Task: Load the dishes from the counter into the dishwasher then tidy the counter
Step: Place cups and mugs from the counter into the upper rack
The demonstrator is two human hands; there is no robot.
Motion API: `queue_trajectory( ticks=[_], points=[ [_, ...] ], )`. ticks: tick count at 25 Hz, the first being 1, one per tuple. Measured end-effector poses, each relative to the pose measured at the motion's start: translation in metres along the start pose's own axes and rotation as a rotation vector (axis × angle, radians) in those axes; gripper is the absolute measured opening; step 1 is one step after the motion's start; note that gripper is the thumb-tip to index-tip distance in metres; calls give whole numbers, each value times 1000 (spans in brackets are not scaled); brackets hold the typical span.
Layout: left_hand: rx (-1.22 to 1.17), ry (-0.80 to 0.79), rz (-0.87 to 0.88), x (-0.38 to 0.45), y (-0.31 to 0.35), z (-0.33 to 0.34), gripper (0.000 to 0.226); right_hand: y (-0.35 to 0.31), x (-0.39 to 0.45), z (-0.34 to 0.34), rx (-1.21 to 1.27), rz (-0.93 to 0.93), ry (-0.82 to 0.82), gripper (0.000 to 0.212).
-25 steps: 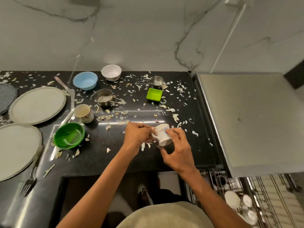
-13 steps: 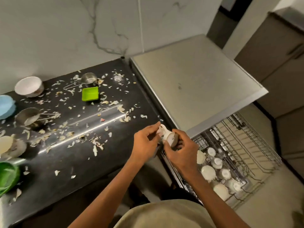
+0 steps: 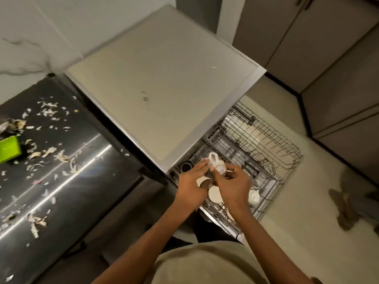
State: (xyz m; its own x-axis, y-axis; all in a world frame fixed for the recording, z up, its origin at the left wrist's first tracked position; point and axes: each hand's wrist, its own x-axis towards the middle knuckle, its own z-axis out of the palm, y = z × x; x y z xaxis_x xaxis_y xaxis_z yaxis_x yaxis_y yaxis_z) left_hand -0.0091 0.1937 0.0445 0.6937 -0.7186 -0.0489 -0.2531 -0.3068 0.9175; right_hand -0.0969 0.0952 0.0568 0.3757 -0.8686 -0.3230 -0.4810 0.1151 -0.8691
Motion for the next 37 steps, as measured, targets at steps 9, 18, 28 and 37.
queue_trajectory(
  ticks=[9,18,28,37],
  points=[
    [-45,-102,-270,59,-4,77,44,45,68,-34,132,250,-26,24],
    [74,-124,-426,107,-56,102,42,86,126,27,40,511,38,26],
    [44,-252,-614,162,-111,132,35,114,185,82,129,676,-22,37],
    [-36,-245,-748,185,-137,138,26,127,204,98,106,745,-55,31]
  ],
)
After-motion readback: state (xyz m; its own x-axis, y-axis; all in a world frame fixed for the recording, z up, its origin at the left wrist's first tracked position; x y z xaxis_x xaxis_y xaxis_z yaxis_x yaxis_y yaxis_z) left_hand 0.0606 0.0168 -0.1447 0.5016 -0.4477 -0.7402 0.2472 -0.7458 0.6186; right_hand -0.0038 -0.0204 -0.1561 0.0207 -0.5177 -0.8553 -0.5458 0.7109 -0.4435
